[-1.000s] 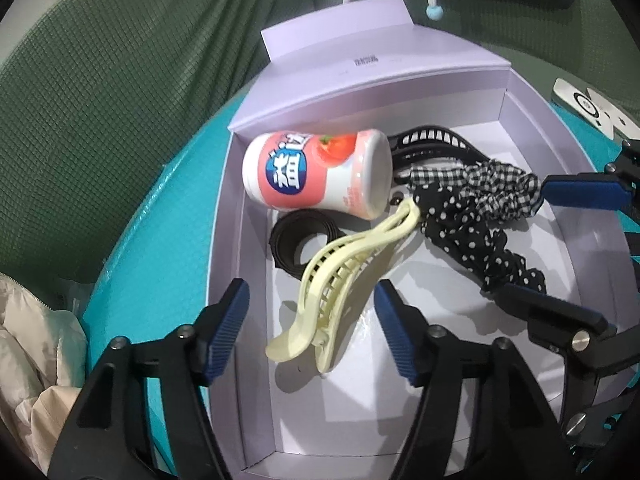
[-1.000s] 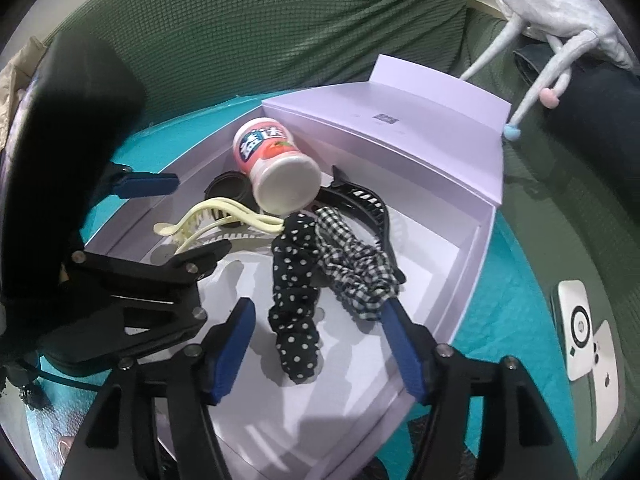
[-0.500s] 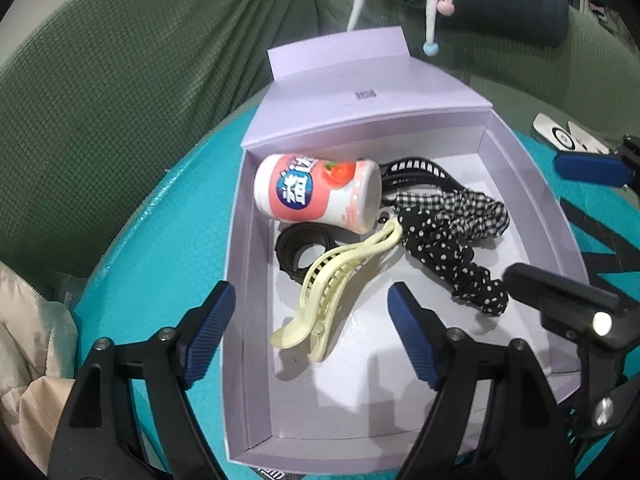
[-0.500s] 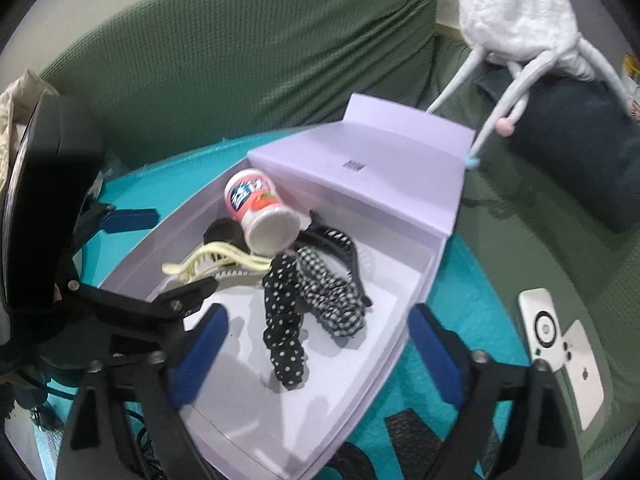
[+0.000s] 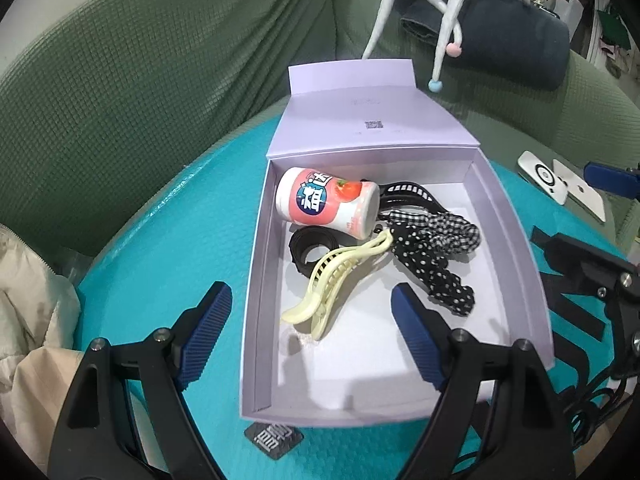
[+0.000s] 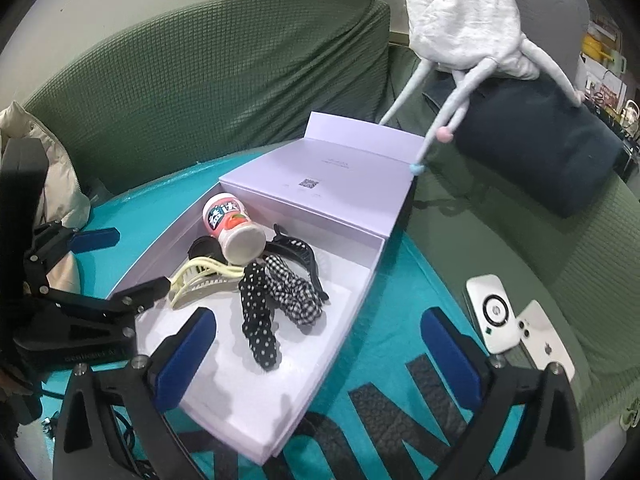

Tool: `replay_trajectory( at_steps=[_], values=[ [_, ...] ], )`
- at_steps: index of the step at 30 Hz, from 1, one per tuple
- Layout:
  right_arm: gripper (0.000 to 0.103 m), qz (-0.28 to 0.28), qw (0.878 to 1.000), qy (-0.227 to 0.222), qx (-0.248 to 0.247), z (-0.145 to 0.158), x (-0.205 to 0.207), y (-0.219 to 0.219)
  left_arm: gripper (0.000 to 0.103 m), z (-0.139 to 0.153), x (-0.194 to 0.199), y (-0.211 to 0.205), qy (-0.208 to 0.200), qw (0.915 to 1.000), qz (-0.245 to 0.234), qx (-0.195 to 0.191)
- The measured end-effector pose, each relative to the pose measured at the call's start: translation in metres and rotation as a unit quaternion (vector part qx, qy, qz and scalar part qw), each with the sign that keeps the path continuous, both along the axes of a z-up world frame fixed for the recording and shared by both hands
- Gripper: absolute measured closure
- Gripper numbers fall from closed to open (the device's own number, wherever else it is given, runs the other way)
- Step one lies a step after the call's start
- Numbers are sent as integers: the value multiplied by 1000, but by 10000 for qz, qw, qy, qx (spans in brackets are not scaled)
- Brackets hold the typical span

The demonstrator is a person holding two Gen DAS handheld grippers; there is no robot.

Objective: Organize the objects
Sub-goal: 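Withdraw both grippers from the box toward the black bow clip and pink compact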

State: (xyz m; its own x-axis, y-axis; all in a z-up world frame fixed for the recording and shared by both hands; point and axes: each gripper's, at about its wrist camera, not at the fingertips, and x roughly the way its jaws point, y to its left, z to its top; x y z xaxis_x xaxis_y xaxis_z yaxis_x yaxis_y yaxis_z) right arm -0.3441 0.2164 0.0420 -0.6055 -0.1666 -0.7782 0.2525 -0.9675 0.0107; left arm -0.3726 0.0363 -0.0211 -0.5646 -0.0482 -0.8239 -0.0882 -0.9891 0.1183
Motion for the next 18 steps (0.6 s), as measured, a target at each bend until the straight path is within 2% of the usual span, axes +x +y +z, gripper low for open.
replay_trajectory(
  at_steps=[10, 18],
  values=[
    [0, -49, 9993, 216, 310, 42, 28, 3, 22, 41, 31, 8, 245, 9992, -203, -228],
    [0, 73, 9986, 364, 378, 68, 55, -4, 22, 74, 62, 13, 453, 9985, -235, -210]
  ],
)
